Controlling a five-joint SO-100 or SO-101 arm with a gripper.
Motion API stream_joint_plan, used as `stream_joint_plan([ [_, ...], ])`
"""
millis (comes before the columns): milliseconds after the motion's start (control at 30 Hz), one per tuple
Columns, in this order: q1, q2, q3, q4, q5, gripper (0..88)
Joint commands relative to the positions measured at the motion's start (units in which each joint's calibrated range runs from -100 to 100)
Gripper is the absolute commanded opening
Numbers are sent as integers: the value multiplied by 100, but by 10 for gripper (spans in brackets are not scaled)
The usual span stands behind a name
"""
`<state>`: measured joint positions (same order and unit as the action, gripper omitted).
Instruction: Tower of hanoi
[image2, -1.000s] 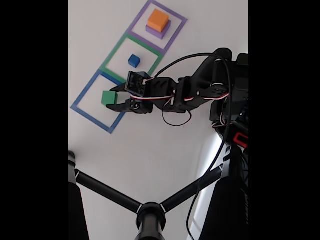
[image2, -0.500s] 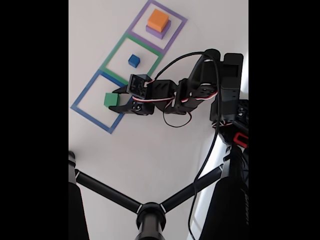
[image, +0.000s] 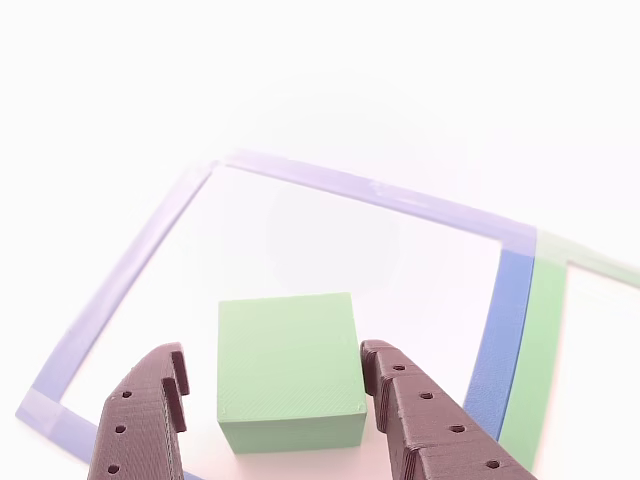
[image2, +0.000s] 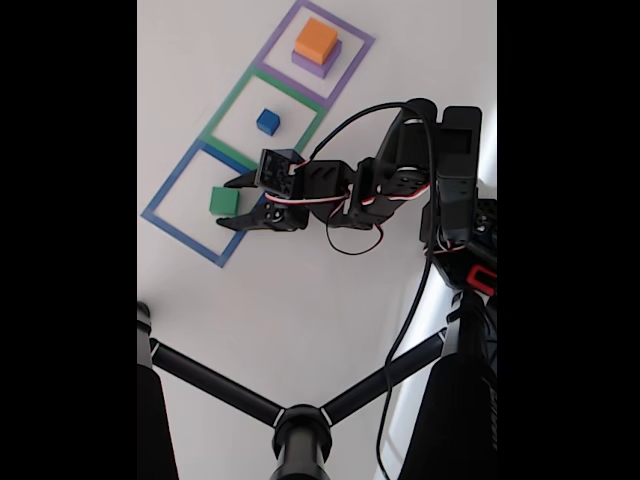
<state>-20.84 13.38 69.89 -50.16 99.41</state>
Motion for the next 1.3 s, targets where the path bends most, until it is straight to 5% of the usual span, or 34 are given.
stream_joint_plan([
  [0,-55,-591,-89,-53,59,183],
  [200,-45,-2376,-125,1696,59,168],
  [500,540,-5331,-507,6069,59,82],
  [867,1499,-6195,-3689,11389,59,5],
  [1267,1911,-6292,-5761,13688,59,31],
])
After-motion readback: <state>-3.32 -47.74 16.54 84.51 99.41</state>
